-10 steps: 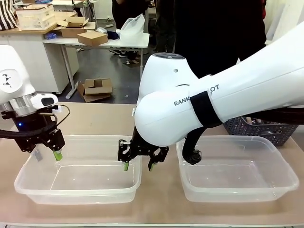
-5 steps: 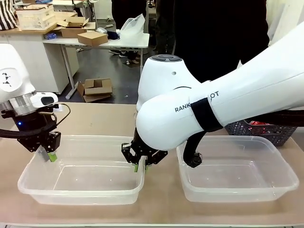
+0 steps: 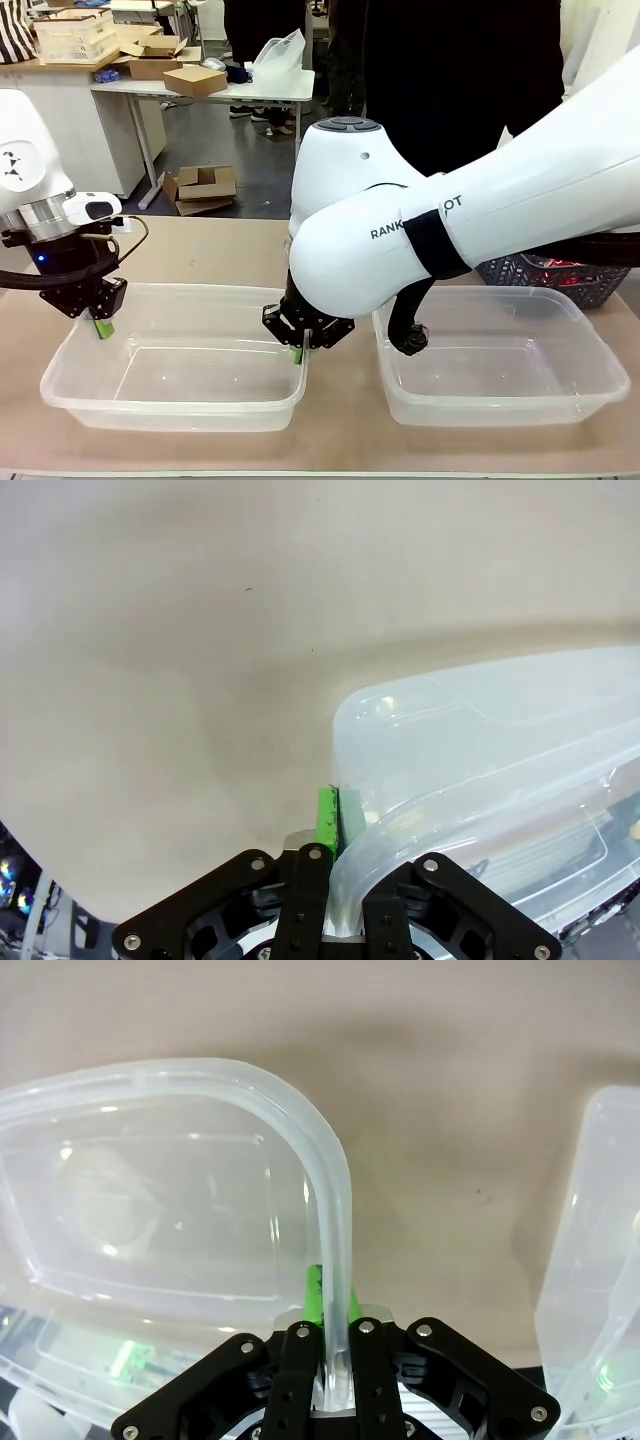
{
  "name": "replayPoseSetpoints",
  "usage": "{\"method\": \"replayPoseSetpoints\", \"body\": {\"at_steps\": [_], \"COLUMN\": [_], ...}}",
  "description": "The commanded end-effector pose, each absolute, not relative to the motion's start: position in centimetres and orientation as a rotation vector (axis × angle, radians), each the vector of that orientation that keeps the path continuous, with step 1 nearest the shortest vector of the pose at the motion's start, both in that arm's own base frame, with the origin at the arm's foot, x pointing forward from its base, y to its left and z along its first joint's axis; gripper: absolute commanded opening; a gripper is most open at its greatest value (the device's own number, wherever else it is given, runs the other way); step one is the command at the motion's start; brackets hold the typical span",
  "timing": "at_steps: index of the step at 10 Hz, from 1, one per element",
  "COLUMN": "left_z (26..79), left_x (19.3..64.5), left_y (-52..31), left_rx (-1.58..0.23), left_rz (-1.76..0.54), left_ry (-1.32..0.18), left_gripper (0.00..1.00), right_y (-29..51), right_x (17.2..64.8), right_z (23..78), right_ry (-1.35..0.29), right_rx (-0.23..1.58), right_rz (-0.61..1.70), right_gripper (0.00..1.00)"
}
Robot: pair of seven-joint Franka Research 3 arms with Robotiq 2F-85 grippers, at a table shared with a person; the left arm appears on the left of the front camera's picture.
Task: Sort the waste into each basket.
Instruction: Pick up the Organizing box on the left side of the table and lift it.
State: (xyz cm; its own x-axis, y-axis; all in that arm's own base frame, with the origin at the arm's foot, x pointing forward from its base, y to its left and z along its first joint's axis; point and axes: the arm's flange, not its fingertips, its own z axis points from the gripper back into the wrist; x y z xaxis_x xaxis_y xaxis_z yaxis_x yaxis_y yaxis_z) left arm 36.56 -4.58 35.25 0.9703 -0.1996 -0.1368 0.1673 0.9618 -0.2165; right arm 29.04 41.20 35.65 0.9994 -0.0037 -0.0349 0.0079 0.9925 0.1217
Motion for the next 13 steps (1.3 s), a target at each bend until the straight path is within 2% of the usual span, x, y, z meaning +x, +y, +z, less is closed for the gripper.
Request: {"method": "replayPoseSetpoints", "body": {"at_steps": [1,3,6,9,10,13], "left_z": [32.5,36.8,47.7,55.4,52.4,52.4], "left_x": [28.2,30.1,33.3,36.3,33.0,33.0], "left_y": [-5.0,-6.0,-6.3,-3.7,-6.8,-6.8], "left_rx": [-0.210,-0.164,-0.104,-0.184,-0.193,-0.193], "left_rz": [-0.141,-0.103,-0.116,-0.023,-0.131,-0.131], "left_ry": [0.121,0.103,-0.004,-0.068,-0.040,-0.040], "left_gripper": [0.00,0.00,0.00,0.00,0.00,0.00], "right_y": [41.8,40.6,38.7,37.6,39.1,39.1], "right_x": [28.9,29.2,30.8,31.3,30.6,30.6], "right_z": [36.3,41.3,50.9,53.6,53.4,53.4], "right_ry": [0.028,0.047,0.064,0.066,0.035,0.035], "right_rx": [0.107,0.077,0.054,0.058,0.072,0.072], "right_rz": [-0.011,0.010,0.013,0.042,0.005,0.005], "right_gripper": [0.00,0.00,0.00,0.00,0.00,0.00]}}
